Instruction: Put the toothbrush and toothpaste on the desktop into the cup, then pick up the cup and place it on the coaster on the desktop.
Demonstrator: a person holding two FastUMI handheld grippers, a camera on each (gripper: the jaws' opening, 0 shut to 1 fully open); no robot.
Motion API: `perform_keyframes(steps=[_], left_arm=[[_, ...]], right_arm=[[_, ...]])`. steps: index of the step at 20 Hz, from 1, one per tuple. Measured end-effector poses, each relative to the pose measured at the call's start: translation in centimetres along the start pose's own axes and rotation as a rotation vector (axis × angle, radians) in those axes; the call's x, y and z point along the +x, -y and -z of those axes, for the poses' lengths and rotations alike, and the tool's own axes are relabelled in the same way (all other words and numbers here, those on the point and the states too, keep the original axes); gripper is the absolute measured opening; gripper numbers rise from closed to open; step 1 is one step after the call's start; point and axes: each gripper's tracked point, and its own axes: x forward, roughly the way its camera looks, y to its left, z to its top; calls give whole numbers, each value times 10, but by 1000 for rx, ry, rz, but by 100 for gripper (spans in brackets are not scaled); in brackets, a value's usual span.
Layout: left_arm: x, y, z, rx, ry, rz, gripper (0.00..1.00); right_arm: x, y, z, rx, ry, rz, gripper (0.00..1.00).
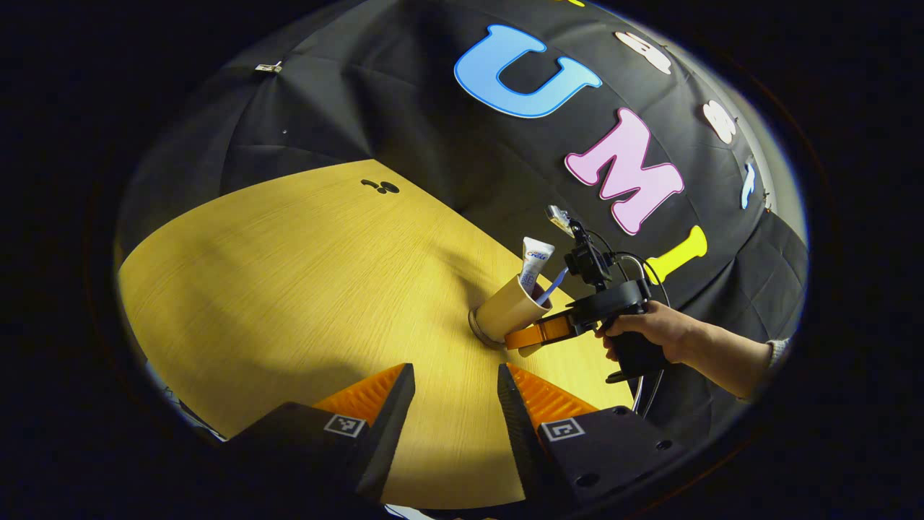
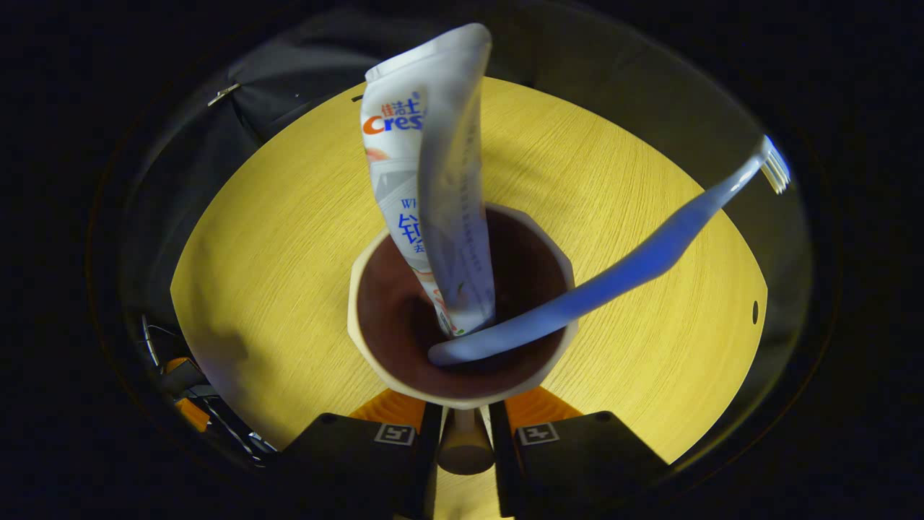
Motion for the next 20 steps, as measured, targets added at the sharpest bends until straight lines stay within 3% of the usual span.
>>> perform_keyframes(steps=[2,4,6,8,12,15,20], left_arm=[[2,3,-1,4,-1,3,74],[2,7,-3,9,-1,9,74],[1,12,-5,18,4,14,74],[-1,17,-9,27,10,20,74],[-2,32,-20,59,35,24,75],[-1,44,-29,85,43,16,86],[-4,85,-54,150,78,49,90]], right_arm=[[-4,2,-1,2,13,7,39],[-11,3,-2,16,31,0,58],[-17,4,-4,24,54,-2,88],[-27,3,-3,31,81,-6,87],[-63,5,-5,43,171,6,98],[-95,7,-12,60,265,8,98],[-153,15,-9,108,388,10,98]])
